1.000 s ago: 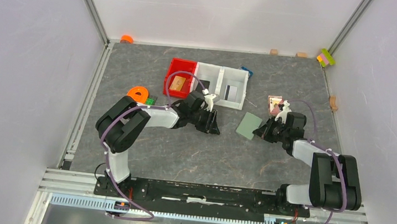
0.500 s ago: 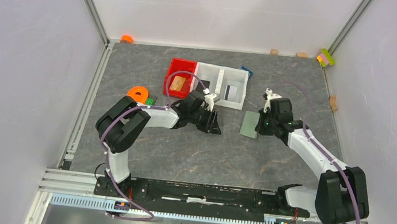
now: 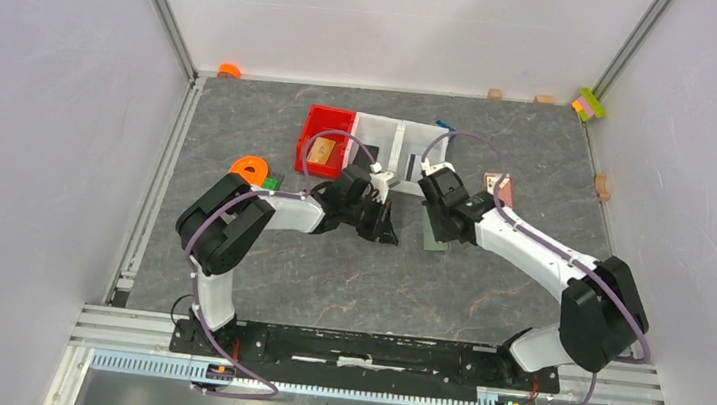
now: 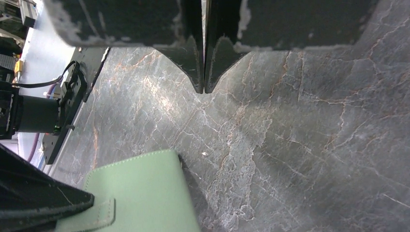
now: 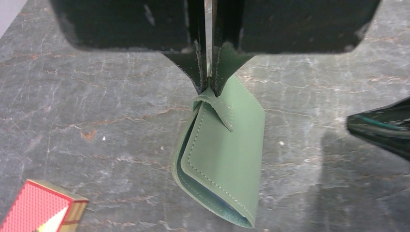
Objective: Take the credit cards out of the card holder
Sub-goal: Adjust the card holder at the center of the board.
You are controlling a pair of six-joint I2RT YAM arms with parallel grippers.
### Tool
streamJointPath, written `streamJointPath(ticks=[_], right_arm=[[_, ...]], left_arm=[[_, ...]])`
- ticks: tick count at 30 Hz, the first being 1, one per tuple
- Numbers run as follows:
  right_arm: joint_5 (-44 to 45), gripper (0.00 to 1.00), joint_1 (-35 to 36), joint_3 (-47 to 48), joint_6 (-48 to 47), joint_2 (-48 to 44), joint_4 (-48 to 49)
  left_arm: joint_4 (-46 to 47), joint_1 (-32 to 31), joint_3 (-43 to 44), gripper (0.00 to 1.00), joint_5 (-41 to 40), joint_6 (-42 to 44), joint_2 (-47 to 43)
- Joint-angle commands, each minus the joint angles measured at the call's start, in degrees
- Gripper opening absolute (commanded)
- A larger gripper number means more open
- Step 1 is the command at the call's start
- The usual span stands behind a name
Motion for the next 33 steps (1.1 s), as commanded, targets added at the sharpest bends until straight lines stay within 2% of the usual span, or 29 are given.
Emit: streamJointPath(ticks=[1, 9, 14, 19, 22, 23, 28, 33], right_arm=[[0.49, 0.00, 3.51, 4.82, 2.14, 2.01, -1.58], [-4.21, 0.00, 9.52, 4.55, 4.74, 4.13, 1.54], [-11.55, 0.01, 9.63, 0.49, 5.78, 1.56, 10.40], [-16.85, 0.06, 9.50, -4.62, 7.90, -0.41, 19.80], [-19.95, 0.07, 9.19, -4.60, 8.13, 1.30, 21.45], [-21.63, 0.08, 9.12, -4.44, 8.18, 1.78, 22.07], [-26.35, 0.29, 8.94, -6.22, 9.56, 1.46, 26.42], [-24.28, 0.31, 7.66, -6.37, 8.18, 0.86, 23.95]], left_arm=[[1.02, -0.29, 1.97, 0.04, 2.28, -0.50, 1.72], [0.55, -0.34, 2.35, 0.04, 2.37, -0.93, 2.24], [-2.24, -0.29, 3.62, 0.02, 0.58, -0.65, 3.26], [-4.27, -0.29, 4.73, 0.02, -0.18, -0.16, 4.22], [-4.43, -0.29, 4.78, 0.02, -0.26, -0.16, 4.25], [-4.76, -0.31, 4.86, 0.02, -0.47, -0.03, 4.32], [-6.73, -0.29, 5.35, 0.02, -2.65, 0.60, 4.40], [-8.01, -0.29, 3.87, 0.02, -8.82, 1.40, 1.87]])
